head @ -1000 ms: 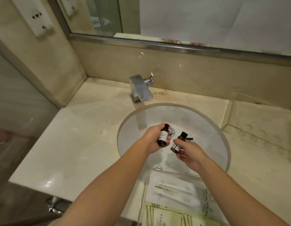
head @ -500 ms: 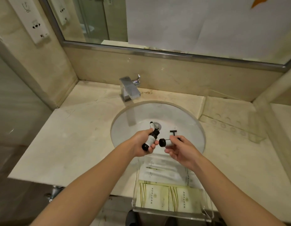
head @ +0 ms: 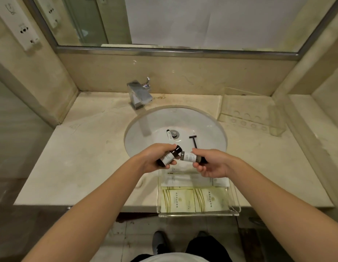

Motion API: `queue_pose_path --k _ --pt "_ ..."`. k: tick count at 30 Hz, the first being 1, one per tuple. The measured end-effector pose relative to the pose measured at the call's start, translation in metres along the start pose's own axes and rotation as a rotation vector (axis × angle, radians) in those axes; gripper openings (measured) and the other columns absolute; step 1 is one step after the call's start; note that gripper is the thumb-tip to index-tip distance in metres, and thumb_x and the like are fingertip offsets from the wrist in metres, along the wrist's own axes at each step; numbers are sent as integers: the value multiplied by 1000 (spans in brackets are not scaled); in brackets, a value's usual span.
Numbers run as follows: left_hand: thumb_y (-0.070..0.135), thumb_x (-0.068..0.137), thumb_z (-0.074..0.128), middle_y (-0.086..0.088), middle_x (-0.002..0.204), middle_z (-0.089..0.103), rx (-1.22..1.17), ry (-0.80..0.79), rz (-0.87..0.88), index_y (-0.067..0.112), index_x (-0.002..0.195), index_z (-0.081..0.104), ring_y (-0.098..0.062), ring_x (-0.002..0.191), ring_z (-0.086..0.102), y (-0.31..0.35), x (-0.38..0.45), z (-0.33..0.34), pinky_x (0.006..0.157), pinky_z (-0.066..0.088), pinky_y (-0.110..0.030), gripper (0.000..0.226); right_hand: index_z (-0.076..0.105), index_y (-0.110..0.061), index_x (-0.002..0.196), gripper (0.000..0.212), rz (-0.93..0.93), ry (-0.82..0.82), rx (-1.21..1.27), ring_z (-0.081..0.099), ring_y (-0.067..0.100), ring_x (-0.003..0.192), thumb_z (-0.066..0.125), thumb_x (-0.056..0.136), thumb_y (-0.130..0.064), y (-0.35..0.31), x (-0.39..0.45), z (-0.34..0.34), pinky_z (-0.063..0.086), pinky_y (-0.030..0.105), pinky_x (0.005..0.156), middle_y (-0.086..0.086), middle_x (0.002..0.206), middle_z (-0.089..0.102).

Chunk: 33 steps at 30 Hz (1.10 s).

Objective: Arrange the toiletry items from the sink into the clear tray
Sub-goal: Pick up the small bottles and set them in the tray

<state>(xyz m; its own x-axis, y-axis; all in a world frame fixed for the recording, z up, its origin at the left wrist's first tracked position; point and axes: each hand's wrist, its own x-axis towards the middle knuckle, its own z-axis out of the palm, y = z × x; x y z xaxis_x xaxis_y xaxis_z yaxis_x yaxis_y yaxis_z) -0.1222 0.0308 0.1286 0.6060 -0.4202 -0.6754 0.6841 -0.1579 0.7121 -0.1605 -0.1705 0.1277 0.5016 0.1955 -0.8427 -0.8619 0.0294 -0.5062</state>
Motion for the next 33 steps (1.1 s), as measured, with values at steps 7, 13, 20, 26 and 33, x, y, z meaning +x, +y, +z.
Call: queue_pose_path --k 7,13,20,26,33 --pt "4 89 40 -11 95 59 107 -80 -32 8 107 64 -19 71 57 -3 -12 -4 54 46 -26 31 50 -16 96 10 -171 -11 -139 46 12 52 59 93 -18 13 -7 -8 35 19 44 2 66 51" --pt "-6 86 56 -15 110 61 267 -121 36 7 114 66 -20 86 56 -13 -11 -11 65 47 -25 33 57 -10 93 11 -224 52 -208 59 17 63 61 93 -20 31 -5 -10 43 23 54 10 83 63" --pt "-15 80 59 -13 111 61 372 -58 65 4 117 63 -20 91 62 -36 -11 -16 72 53 -20 42 61 -13 115 25 -264 85 -297 48 12 59 47 99 -27 49 -1 -4 39 24 56 6 78 59" --pt "18 83 71 -4 101 66 881 33 152 11 106 66 -23 96 63 -57 -7 -12 82 50 -32 25 62 -19 105 21 -372 192 -630 56 14 75 68 86 -25 62 2 0 46 26 65 2 91 62" --pt "27 84 69 -6 109 64 1229 -9 263 12 114 58 -19 92 56 -70 -13 -2 75 41 -27 35 69 -17 99 29 -443 278 -1021 58 17 90 72 80 -37 75 2 -4 48 32 82 1 98 60"
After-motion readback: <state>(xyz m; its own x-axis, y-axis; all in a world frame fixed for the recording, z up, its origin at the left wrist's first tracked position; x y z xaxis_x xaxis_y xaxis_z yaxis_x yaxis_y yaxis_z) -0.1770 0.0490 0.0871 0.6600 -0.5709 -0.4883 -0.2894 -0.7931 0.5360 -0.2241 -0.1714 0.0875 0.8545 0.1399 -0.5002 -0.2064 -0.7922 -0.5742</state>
